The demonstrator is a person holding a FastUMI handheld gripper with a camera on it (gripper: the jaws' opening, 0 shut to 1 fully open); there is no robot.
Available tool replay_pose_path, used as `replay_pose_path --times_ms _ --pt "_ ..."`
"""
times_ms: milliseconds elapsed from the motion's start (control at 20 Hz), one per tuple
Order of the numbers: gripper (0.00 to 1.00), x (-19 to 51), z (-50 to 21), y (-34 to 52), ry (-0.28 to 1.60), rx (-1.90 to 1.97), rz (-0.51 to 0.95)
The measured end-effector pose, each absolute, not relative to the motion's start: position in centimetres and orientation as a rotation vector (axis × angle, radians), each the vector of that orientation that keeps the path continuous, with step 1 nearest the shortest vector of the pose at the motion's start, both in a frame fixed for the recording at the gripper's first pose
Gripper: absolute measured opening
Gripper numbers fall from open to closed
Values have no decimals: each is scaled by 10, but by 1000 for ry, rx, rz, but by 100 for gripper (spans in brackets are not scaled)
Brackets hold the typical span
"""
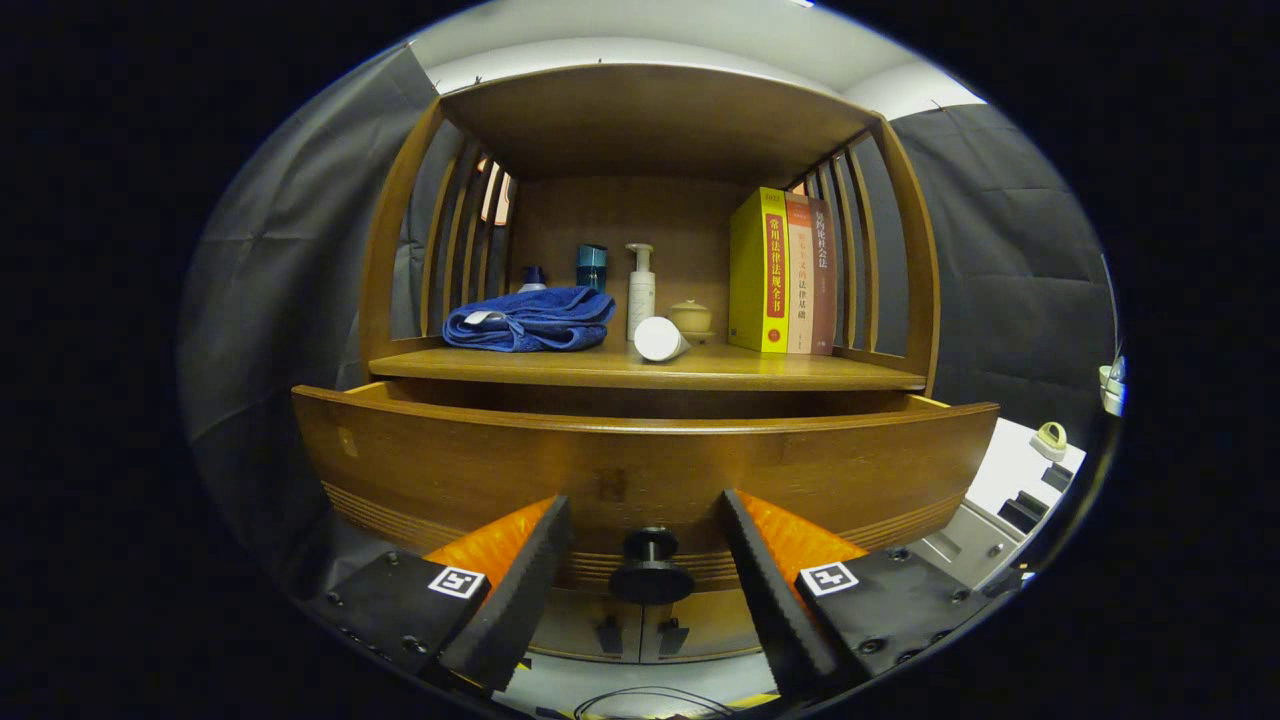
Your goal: Pull open the drawer, take out the items inside it, and place them on the countertop above the cabinet.
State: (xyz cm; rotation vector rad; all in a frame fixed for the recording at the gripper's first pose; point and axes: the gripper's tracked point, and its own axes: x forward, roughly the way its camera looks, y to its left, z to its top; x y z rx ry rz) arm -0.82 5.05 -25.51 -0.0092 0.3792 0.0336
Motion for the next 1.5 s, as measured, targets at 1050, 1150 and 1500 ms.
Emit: replay_pose_path --times_ms 1050,1150,1500 --pt "99 54 -288 57 431 24 36" --pt "99 54 -289 56 432 19 35" --pt "98 53 -255 46 381 17 -16"
